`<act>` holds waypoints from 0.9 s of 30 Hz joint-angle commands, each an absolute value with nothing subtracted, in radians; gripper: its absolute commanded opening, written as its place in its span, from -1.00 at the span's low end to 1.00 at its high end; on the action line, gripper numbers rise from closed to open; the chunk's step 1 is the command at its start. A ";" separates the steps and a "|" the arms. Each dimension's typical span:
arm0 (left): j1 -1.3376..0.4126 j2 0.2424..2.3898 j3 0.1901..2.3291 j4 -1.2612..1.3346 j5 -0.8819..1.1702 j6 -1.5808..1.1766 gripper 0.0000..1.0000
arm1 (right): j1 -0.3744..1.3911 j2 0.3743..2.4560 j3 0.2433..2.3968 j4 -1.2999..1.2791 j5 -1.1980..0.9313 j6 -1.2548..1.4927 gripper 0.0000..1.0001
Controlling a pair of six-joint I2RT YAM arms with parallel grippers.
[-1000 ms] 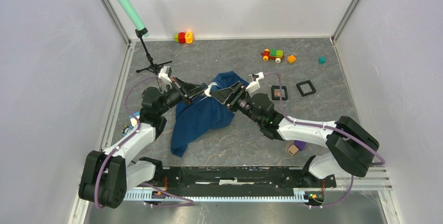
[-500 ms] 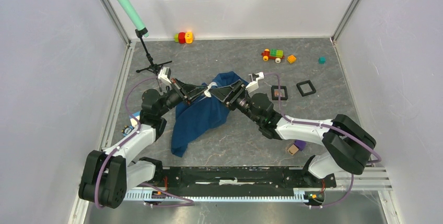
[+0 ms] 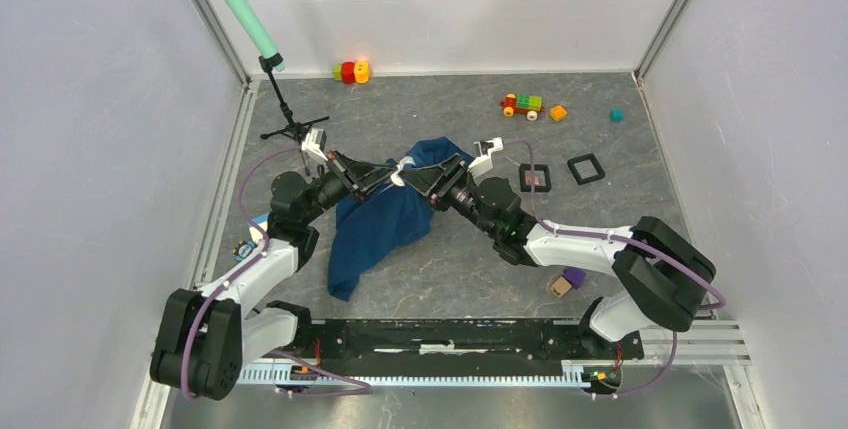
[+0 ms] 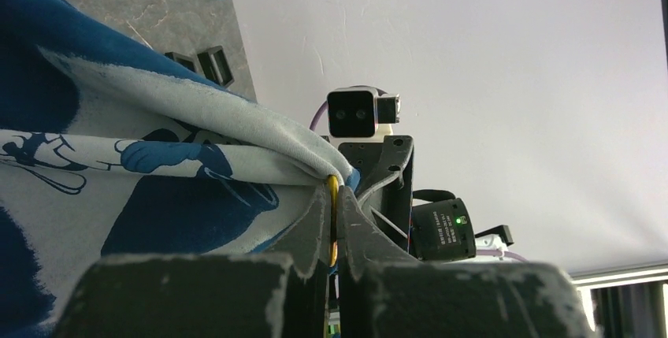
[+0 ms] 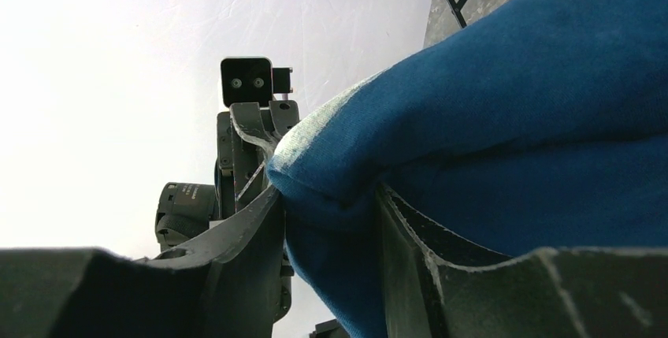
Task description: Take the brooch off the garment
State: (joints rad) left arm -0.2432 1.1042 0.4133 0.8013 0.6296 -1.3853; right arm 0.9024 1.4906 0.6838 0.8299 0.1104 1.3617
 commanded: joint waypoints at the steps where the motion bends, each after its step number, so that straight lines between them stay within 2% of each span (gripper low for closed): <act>1: -0.258 1.070 0.415 0.856 0.641 -1.318 -0.95 | 0.902 1.500 0.727 0.833 0.134 1.367 -0.03; 6: -0.267 1.032 0.438 0.746 0.632 -1.222 -0.95 | 0.901 1.499 0.715 0.815 0.151 1.367 -0.09; 16: -0.273 0.952 0.503 0.495 0.581 -1.034 -0.96 | 0.902 1.503 0.717 0.706 0.152 1.318 -0.42; 27: -0.275 0.976 0.516 0.514 0.554 -1.044 -0.95 | 0.904 1.513 0.717 0.646 0.094 1.218 -0.51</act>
State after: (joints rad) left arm -0.2707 0.9882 0.4648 0.4335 0.5674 -1.0660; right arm 0.9077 1.4914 0.6971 0.7300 0.1009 1.2964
